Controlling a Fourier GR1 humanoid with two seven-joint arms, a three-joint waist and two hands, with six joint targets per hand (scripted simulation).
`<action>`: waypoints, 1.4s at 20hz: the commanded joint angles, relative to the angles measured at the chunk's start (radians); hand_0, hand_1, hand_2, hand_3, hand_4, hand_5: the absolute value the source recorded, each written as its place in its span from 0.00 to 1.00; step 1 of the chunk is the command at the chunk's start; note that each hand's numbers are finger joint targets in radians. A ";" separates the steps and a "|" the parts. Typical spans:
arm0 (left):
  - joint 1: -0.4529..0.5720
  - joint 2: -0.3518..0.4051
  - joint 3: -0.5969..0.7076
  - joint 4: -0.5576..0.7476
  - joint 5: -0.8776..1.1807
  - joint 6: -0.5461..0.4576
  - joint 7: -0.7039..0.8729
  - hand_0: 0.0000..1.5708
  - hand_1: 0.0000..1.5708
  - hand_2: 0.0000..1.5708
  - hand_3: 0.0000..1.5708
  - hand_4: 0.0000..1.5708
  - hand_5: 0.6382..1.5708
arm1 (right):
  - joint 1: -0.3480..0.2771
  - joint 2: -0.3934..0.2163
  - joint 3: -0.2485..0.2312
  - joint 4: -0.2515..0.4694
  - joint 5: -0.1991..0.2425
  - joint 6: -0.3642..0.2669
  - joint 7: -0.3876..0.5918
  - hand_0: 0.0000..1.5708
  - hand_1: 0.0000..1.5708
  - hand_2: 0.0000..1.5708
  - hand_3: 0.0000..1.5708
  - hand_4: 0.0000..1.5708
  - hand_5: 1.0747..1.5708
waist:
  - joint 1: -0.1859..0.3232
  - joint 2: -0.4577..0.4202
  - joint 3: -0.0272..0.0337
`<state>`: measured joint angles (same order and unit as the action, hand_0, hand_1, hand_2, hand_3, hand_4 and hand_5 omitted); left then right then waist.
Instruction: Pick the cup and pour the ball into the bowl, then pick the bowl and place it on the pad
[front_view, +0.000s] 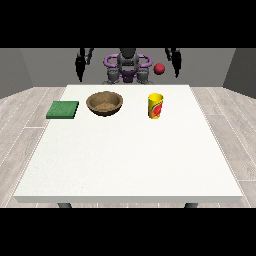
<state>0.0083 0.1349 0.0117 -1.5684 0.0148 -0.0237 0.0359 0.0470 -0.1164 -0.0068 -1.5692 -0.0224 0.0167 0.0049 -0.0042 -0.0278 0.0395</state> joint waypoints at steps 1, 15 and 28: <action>-0.009 0.031 0.010 -0.059 0.001 -0.006 0.036 0.00 0.00 0.00 0.00 0.00 0.96 | -0.005 -0.019 -0.004 -0.058 -0.005 0.004 0.034 0.00 0.00 0.00 0.19 0.67 1.00 | -0.001 -0.145 -0.0219; -0.030 -0.132 0.000 -0.257 0.258 0.055 0.336 0.00 0.00 0.00 0.00 0.00 0.97 | -0.118 0.115 0.443 -0.233 -0.004 -0.440 0.434 0.00 0.00 0.00 0.00 0.40 0.99 | 0.058 -0.470 -0.0409; -0.387 0.010 0.162 -0.165 0.234 -0.025 0.055 0.00 0.00 0.00 0.00 0.00 0.93 | -0.501 0.045 0.282 -0.232 0.050 -0.330 0.299 0.00 0.00 0.00 0.00 0.00 1.00 | -0.062 0.134 -0.0396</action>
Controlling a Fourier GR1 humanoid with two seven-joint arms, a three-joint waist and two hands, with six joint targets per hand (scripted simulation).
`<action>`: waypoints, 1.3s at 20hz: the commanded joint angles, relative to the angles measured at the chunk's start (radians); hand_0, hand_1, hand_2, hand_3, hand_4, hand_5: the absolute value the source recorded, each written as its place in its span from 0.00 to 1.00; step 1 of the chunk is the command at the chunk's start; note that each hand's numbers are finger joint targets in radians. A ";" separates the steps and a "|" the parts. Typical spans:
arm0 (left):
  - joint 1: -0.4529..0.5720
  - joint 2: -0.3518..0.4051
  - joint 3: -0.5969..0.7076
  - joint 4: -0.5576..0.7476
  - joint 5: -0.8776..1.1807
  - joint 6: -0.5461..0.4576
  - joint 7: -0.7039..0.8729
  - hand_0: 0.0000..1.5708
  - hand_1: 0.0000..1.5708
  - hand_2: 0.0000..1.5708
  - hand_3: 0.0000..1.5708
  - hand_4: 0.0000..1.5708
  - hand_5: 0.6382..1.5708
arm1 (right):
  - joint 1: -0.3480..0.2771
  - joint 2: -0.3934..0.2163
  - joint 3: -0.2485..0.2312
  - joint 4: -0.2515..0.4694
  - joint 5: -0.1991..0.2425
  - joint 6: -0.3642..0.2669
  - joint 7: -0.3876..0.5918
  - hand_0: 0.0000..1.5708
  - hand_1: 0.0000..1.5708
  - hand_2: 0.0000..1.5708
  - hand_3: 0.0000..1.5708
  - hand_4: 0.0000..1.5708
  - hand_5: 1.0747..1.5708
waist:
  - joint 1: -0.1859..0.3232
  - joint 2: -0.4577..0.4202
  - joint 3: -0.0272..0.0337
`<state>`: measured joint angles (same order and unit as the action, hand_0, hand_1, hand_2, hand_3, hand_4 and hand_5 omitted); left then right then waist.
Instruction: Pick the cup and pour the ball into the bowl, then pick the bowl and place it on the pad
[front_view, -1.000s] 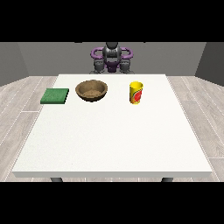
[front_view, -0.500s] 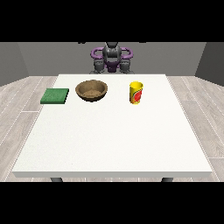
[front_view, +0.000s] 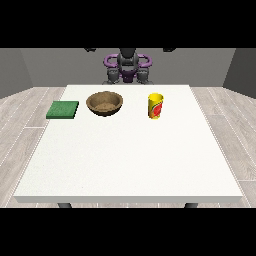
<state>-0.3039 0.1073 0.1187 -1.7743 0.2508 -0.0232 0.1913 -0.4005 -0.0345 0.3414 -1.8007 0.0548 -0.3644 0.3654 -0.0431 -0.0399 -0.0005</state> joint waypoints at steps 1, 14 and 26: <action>-0.101 0.045 0.061 0.082 -0.032 -0.013 -0.128 0.00 0.00 0.00 0.00 0.00 0.93 | -0.052 -0.006 -0.016 0.014 0.016 0.026 -0.104 0.00 0.00 0.00 0.00 0.00 1.00 | -0.044 0.198 0.0002; -0.085 0.083 0.130 0.502 -0.125 -0.071 -0.571 0.00 0.00 0.00 0.00 0.00 0.82 | -0.068 -0.067 -0.143 -0.118 -0.069 0.141 -0.076 0.00 0.00 0.00 0.00 0.00 0.99 | -0.106 0.285 -0.0003; -0.120 0.039 0.125 0.828 -0.177 -0.038 -0.776 0.00 0.00 0.00 0.00 0.00 0.86 | 0.051 -0.112 -0.270 -0.172 -0.197 0.261 -0.075 0.00 0.00 0.00 0.00 0.00 0.99 | -0.133 0.221 0.0003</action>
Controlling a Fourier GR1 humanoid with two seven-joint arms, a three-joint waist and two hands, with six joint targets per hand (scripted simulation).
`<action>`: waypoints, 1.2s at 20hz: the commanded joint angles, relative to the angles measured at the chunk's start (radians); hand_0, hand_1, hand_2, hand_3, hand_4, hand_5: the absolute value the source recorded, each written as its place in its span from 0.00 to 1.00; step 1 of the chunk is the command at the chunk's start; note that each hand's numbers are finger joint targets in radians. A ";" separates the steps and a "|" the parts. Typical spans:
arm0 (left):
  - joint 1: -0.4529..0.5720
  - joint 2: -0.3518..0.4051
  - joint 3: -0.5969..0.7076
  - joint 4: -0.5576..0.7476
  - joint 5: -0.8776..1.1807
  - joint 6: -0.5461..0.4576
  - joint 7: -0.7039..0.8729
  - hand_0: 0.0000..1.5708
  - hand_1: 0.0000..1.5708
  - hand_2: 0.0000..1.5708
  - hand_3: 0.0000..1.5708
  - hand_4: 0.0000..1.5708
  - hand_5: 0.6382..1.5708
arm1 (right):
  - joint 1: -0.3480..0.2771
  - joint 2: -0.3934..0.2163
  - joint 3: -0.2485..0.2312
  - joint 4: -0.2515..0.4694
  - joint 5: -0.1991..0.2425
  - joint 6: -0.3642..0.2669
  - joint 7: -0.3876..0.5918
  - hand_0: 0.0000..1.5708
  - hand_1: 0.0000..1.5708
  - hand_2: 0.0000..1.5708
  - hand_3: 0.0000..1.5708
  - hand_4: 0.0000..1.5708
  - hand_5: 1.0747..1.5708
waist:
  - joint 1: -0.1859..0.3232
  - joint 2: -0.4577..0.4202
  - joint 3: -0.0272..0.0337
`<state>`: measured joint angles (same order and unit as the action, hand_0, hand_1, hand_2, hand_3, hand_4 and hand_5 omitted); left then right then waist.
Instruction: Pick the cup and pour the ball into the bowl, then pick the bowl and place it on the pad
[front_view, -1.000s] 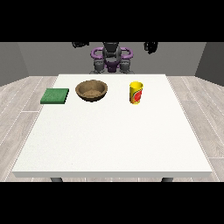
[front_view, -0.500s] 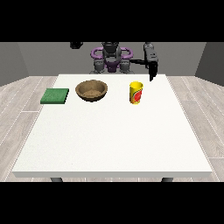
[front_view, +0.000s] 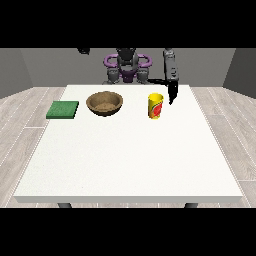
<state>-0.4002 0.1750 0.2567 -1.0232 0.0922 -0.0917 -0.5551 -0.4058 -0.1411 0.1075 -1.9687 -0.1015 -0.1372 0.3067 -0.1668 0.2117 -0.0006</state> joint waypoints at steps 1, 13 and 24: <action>-0.040 0.037 0.021 0.155 0.007 -0.048 -0.075 0.00 0.00 0.00 0.00 0.00 0.86 | 0.044 -0.002 -0.014 -0.019 -0.008 0.027 -0.007 0.00 0.00 0.00 0.00 0.00 0.99 | 0.007 -0.001 0.0001; -0.153 0.049 0.075 0.398 0.000 0.025 -0.261 0.00 0.00 0.00 0.00 0.00 0.85 | 0.114 -0.076 -0.136 -0.165 -0.124 0.135 -0.001 0.00 0.00 0.00 0.00 0.00 0.99 | -0.086 0.057 0.0001; -0.118 0.137 0.088 0.491 -0.111 0.250 -0.449 0.84 0.84 1.00 1.00 0.68 0.91 | 0.084 -0.167 -0.290 -0.261 -0.299 0.199 0.069 0.00 0.00 0.00 0.00 0.00 0.98 | -0.172 0.132 -0.0002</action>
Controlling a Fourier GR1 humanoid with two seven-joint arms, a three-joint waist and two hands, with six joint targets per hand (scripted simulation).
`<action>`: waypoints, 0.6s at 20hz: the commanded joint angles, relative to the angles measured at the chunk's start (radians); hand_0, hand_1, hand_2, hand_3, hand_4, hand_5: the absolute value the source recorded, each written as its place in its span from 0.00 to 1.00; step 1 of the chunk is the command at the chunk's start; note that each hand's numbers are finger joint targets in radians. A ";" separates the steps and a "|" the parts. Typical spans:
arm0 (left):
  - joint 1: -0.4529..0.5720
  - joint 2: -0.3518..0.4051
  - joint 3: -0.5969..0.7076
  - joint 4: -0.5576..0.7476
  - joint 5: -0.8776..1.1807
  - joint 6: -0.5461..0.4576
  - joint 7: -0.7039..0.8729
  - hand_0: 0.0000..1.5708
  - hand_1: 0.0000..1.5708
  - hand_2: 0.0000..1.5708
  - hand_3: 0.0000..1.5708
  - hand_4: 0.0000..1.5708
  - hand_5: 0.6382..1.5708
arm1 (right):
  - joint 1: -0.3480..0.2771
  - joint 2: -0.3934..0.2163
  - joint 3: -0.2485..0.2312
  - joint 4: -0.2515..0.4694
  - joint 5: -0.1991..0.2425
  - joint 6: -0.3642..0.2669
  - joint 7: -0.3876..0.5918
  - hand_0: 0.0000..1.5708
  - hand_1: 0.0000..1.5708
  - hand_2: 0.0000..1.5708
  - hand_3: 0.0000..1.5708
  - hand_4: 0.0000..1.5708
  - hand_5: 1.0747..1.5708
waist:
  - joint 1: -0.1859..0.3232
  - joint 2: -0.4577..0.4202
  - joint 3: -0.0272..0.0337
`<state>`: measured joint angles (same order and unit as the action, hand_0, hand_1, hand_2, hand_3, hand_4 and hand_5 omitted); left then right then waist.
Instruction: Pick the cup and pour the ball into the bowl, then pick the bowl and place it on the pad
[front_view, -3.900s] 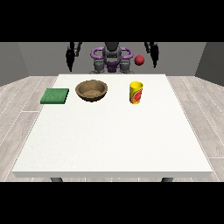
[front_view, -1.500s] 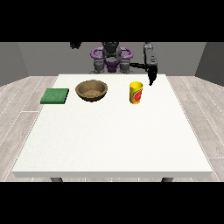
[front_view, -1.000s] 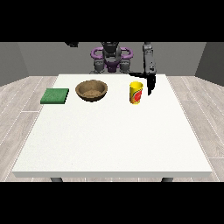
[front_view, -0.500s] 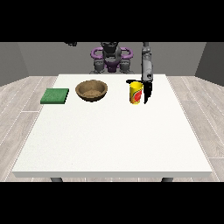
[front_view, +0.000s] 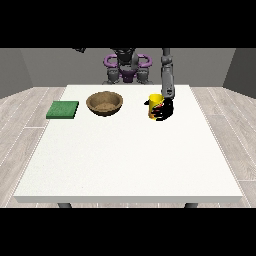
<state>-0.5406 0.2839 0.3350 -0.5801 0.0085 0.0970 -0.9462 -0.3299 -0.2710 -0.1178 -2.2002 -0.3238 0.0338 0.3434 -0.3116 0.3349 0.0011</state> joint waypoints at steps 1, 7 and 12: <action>-0.002 -0.018 -0.015 0.047 -0.052 0.120 -0.049 0.84 0.84 1.00 1.00 0.68 0.91 | -0.014 -0.050 -0.074 0.001 -0.080 0.041 0.022 0.00 0.00 0.00 0.00 0.05 0.98 | -0.014 0.011 -0.0016; -0.039 -0.041 -0.129 0.001 -0.166 0.214 0.101 0.85 0.85 1.00 1.00 0.70 0.92 | 0.023 -0.059 -0.137 0.160 -0.118 0.055 0.034 0.00 0.00 0.00 0.00 0.10 0.97 | 0.066 -0.170 -0.0004; -0.160 -0.039 -0.220 0.006 -0.280 0.307 0.299 0.87 0.87 1.00 1.00 0.71 0.94 | 0.041 -0.013 -0.077 0.191 -0.042 0.035 0.002 0.00 0.00 0.00 0.00 0.15 0.98 | 0.092 -0.208 -0.0001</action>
<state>-0.6262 0.2542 0.1881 -0.5705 -0.1848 0.3321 -0.7679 -0.2849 -0.3042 -0.2205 -2.0514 -0.4039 0.0872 0.3509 -0.2509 0.1662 0.0011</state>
